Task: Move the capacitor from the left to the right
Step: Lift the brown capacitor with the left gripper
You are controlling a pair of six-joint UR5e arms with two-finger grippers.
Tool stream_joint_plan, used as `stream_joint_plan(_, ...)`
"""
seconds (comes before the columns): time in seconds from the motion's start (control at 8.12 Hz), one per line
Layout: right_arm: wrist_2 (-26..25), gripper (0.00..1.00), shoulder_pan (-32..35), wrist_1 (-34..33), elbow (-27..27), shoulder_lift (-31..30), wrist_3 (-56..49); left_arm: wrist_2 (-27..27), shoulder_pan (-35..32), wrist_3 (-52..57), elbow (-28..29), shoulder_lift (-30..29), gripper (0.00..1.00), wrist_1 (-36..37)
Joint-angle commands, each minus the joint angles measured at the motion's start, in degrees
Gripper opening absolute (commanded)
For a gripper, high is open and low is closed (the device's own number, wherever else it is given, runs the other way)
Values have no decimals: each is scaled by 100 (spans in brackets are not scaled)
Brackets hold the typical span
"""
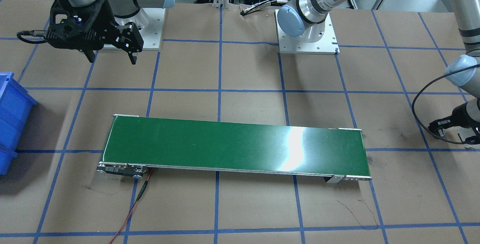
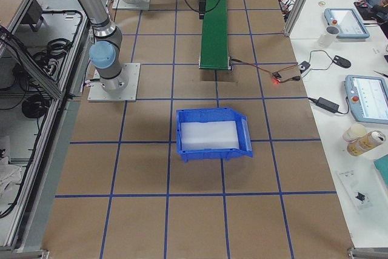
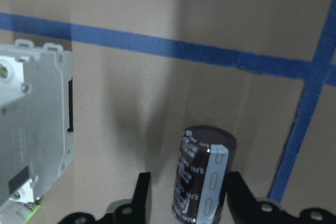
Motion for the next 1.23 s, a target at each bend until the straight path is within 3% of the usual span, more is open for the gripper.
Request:
stream_joint_plan(0.0,-6,100,-3,1,0,1,5,-153,0,84,5,-28,14,-6)
stream_joint_plan(0.12,-6,100,-3,1,0,1,5,-137,0,103,13,85,0,-76)
stream_joint_plan(0.25,-24,100,-3,1,0,1,-4,-146,0,103,31,234,0,-198)
stream_joint_plan(0.49,2,100,6,10,0,-8,5,-487,-262,86,75,1049,0,-1135)
stream_joint_plan(0.74,-15,100,6,10,0,0,-4,-611,-1295,7,75,1859,0,-1237)
stream_joint_plan(1.11,-15,100,-3,18,0,1,-4,-804,-2826,-939,75,1977,0,-1010)
